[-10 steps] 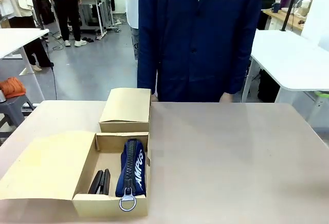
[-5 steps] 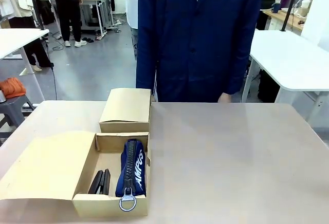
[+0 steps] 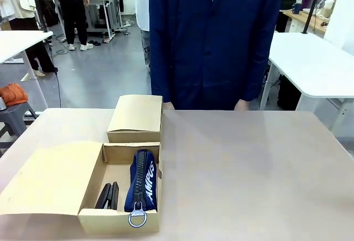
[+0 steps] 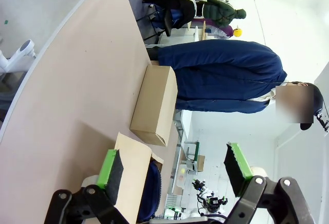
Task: Place items inside the box.
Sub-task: Close the lid of the Mailer Box closest to the robot.
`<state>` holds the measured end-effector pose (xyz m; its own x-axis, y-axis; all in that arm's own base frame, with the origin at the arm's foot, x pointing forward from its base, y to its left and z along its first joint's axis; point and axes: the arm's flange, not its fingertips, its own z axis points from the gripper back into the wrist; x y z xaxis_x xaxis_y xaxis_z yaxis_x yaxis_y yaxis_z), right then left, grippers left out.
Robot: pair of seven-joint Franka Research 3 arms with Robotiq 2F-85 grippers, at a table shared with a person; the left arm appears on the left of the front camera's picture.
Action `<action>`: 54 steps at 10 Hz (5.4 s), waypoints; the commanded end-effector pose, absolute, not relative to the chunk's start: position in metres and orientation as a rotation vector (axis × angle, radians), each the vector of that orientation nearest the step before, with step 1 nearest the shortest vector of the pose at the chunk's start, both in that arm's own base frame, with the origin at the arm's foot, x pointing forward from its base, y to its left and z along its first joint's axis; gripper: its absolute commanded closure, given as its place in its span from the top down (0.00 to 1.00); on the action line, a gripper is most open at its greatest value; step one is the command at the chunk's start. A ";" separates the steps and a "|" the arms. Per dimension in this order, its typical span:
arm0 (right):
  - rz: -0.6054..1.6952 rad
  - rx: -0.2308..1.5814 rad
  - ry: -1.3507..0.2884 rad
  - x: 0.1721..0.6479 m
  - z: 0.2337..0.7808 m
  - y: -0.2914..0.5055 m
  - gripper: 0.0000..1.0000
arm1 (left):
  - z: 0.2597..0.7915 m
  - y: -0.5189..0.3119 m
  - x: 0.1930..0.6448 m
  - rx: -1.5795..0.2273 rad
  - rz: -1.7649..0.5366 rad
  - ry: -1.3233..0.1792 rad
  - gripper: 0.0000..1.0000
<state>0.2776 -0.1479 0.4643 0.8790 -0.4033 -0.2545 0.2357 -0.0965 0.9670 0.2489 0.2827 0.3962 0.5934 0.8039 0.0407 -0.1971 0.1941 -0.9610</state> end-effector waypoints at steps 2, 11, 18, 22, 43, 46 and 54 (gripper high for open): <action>-0.545 1.598 -0.128 0.278 0.470 -0.148 1.00 | 0.395 0.279 0.248 -1.189 0.761 -0.661 1.00; -0.545 1.598 -0.128 0.278 0.470 -0.148 1.00 | 0.397 0.128 0.291 -0.473 -0.976 -1.255 1.00; -0.545 1.598 -0.128 0.278 0.470 -0.148 1.00 | 0.399 0.173 0.329 -0.442 -1.093 -0.959 1.00; -0.545 1.598 -0.128 0.278 0.470 -0.148 1.00 | 0.370 0.176 0.325 -0.117 -1.347 -0.920 1.00; -0.545 1.598 -0.128 0.278 0.470 -0.148 1.00 | 0.357 0.025 0.279 -1.061 -1.219 -1.211 1.00; -0.545 1.598 -0.128 0.278 0.470 -0.148 1.00 | 0.340 -0.052 0.269 -0.884 -1.304 -1.030 1.00; -0.545 1.598 -0.128 0.278 0.470 -0.148 1.00 | 0.340 -0.086 0.340 -0.965 -1.294 -1.165 1.00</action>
<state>0.2778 -0.1481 0.4644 0.8791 -0.4028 -0.2548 0.2361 -0.0966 0.9669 0.3848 -0.0427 0.3505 -0.0901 -0.1976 0.9761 0.9938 0.0469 0.1012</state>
